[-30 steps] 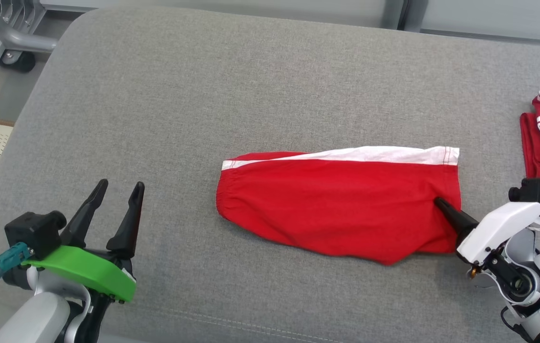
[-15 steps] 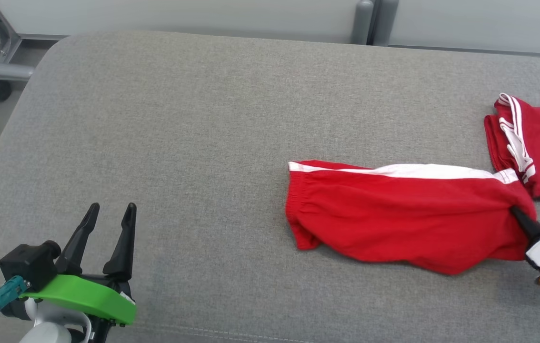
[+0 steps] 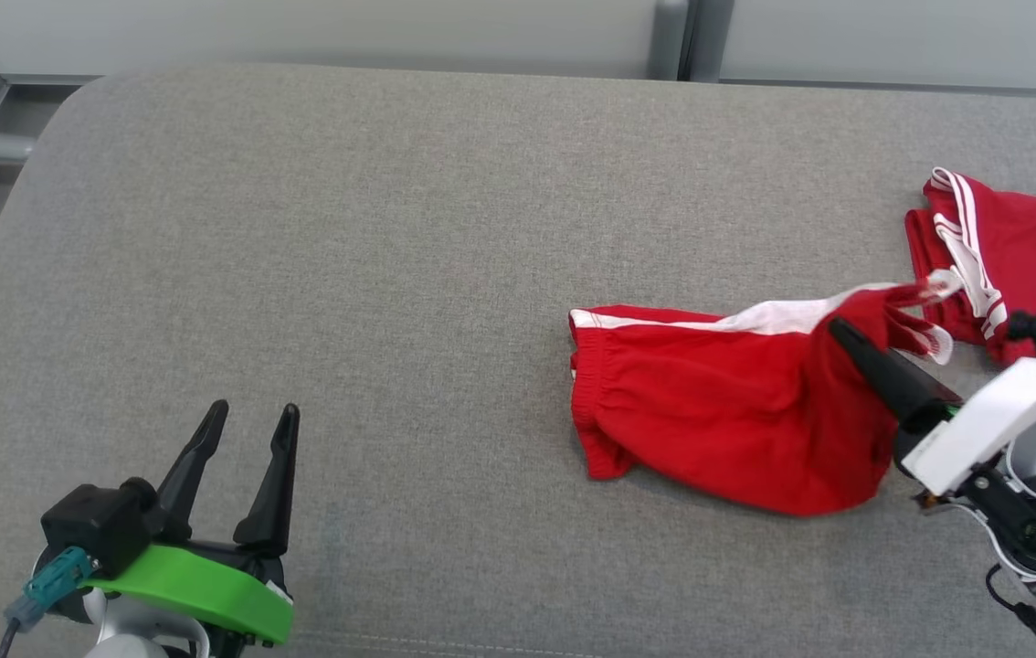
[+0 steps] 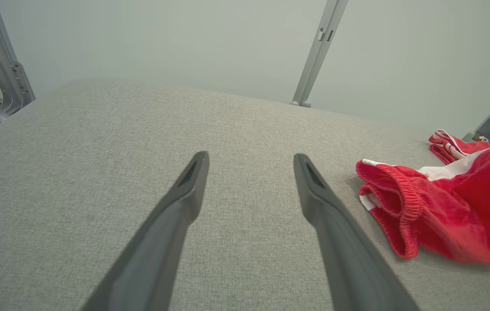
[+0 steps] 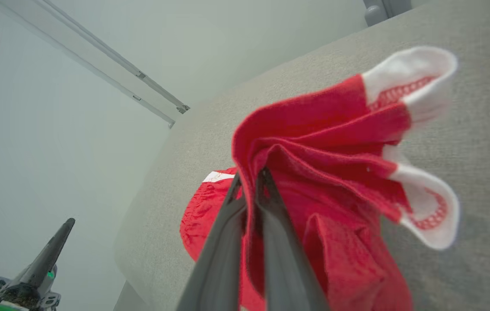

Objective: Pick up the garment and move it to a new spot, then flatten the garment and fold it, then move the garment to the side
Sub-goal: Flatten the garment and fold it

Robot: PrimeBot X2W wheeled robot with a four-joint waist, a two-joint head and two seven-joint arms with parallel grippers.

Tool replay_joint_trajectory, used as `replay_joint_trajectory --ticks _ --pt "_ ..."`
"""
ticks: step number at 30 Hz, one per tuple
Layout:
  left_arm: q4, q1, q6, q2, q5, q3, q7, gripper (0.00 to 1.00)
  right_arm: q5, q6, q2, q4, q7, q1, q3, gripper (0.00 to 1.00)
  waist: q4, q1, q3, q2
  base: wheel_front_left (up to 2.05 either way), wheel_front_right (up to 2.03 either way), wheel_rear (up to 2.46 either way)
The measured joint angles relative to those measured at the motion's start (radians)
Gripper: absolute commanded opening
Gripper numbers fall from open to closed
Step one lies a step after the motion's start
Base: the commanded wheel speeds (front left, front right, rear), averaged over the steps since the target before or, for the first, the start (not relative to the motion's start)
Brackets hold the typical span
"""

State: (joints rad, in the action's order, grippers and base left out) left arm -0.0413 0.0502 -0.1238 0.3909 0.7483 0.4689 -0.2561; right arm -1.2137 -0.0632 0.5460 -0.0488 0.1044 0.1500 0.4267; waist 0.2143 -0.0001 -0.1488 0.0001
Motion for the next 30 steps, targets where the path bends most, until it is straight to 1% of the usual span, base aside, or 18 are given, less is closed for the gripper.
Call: replay_joint_trajectory --ticks 3,6,9,11,12,15,19,20,26,30 --pt "-0.005 0.0 0.0 -0.001 -0.01 0.007 0.0 1.0 0.035 0.0 -0.02 0.063 0.017 0.038 0.052 0.0 0.004 0.0 -0.007 0.0 0.0 0.0 0.0" --pt "-0.007 0.001 0.002 -0.004 -0.016 0.016 0.0 1.0 0.074 0.001 -0.048 0.096 0.043 0.081 0.108 0.0 0.01 0.0 -0.019 0.0 0.0 0.0 0.0" --pt "-0.007 0.003 0.01 -0.014 -0.018 0.025 0.0 1.0 0.121 0.006 -0.085 0.103 0.073 0.111 0.175 0.0 0.021 0.0 -0.029 0.0 0.0 0.0 0.0" --pt "-0.006 0.006 0.012 -0.023 -0.018 0.034 0.0 1.0 0.149 0.022 -0.103 0.098 0.09 0.124 0.209 0.0 0.03 0.0 -0.035 0.0 0.0 0.0 0.0" --pt "-0.005 0.007 0.017 -0.026 -0.019 0.038 0.0 1.0 0.162 0.024 -0.11 0.091 0.098 0.13 0.223 0.0 0.035 0.0 -0.038 0.0 0.0 0.0 0.0" --pt "-0.004 0.012 0.019 -0.029 -0.021 0.041 0.0 1.0 0.184 0.054 -0.133 0.071 0.114 0.15 0.243 0.0 0.05 0.0 -0.047 0.0 0.0 0.0 0.0" --pt "0.0 0.016 0.02 -0.03 -0.021 0.03 0.0 1.0 0.204 0.081 -0.146 0.034 0.117 0.184 0.244 0.0 0.068 0.0 -0.062 0.0 0.0 0.0 0.0" --pt "0.002 0.016 0.02 -0.03 -0.021 0.017 0.0 1.0 0.212 0.09 -0.159 0.02 0.122 0.204 0.244 0.0 0.074 0.0 -0.07 0.0 0.0 0.0 0.0" --pt "0.012 0.016 0.02 -0.047 -0.021 0.018 0.0 1.0 0.232 0.109 -0.196 -0.027 0.135 0.243 0.262 0.0 0.081 0.0 -0.083 0.0 0.0 0.0 0.0" --pt "0.017 0.017 0.028 -0.054 -0.023 0.018 0.0 1.0 0.247 0.11 -0.211 -0.057 0.149 0.271 0.284 0.0 0.08 0.0 -0.087 0.0 0.0 0.0 0.0"
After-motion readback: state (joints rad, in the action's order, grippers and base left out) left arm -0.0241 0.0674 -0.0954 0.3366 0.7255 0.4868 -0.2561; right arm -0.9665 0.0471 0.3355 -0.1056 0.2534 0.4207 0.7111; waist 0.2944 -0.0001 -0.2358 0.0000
